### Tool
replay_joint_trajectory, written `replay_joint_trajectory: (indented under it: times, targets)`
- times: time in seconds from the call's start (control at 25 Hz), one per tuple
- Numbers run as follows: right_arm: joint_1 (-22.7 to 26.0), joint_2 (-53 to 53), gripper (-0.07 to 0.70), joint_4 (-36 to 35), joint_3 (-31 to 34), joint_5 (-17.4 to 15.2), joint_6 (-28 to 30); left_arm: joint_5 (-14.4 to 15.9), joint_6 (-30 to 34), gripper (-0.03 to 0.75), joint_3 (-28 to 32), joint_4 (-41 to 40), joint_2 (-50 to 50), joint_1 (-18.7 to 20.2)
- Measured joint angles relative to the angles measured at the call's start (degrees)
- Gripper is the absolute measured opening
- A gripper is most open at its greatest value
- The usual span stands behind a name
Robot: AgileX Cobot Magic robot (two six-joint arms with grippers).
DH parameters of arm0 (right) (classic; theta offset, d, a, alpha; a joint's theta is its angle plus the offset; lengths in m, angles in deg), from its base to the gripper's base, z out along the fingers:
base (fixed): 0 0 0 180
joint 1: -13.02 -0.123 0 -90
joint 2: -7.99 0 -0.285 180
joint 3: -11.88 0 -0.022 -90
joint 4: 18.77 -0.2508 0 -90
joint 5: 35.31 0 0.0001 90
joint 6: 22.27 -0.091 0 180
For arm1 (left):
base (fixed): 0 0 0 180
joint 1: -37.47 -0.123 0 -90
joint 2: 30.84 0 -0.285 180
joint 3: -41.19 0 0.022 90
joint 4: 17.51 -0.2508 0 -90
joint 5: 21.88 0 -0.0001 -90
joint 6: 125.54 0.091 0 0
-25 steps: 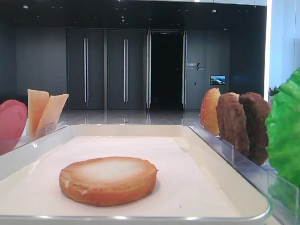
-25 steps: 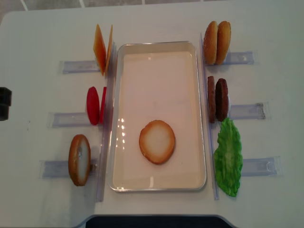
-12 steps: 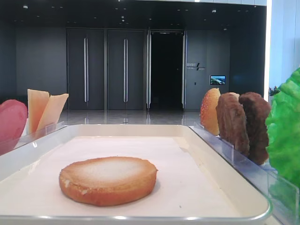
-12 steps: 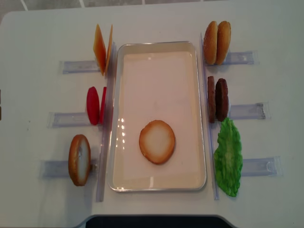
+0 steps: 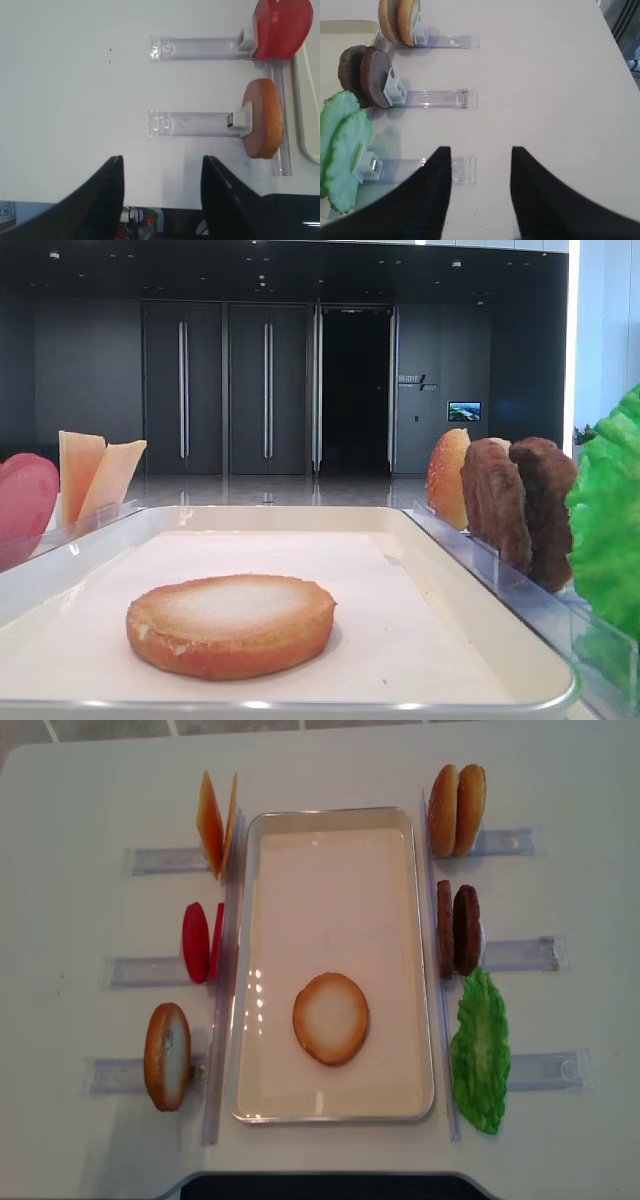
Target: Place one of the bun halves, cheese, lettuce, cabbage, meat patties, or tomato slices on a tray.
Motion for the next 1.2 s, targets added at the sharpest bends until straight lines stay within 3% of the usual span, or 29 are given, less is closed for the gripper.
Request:
replay_joint_trajectory:
  times: [0.32, 0.52, 0.68, 0.92, 1.2]
  targets:
    - [0.0, 0.0, 0.304, 0.65, 0.0, 0.0, 0.0, 0.12, 2.41, 0.38, 7.49, 0.0, 17.19, 0.0]
    - [0.0, 0.0, 0.304, 0.0, 0.0, 0.0, 0.0, -2.41, 2.96, 0.38, 7.96, 1.09, 24.33, 0.0]
    - [0.0, 0.0, 0.304, 0.0, 0.0, 0.0, 0.0, -4.49, 2.96, 0.38, 7.96, 2.15, 26.54, 0.0]
    - [0.0, 0.0, 0.304, 0.0, 0.0, 0.0, 0.0, -5.07, 2.69, 0.38, 8.2, 2.15, 26.67, -0.04]
    - [0.0, 0.0, 0.304, 0.0, 0.0, 0.0, 0.0, -6.97, 1.47, 0.38, 16.06, 2.15, 28.1, 0.02]
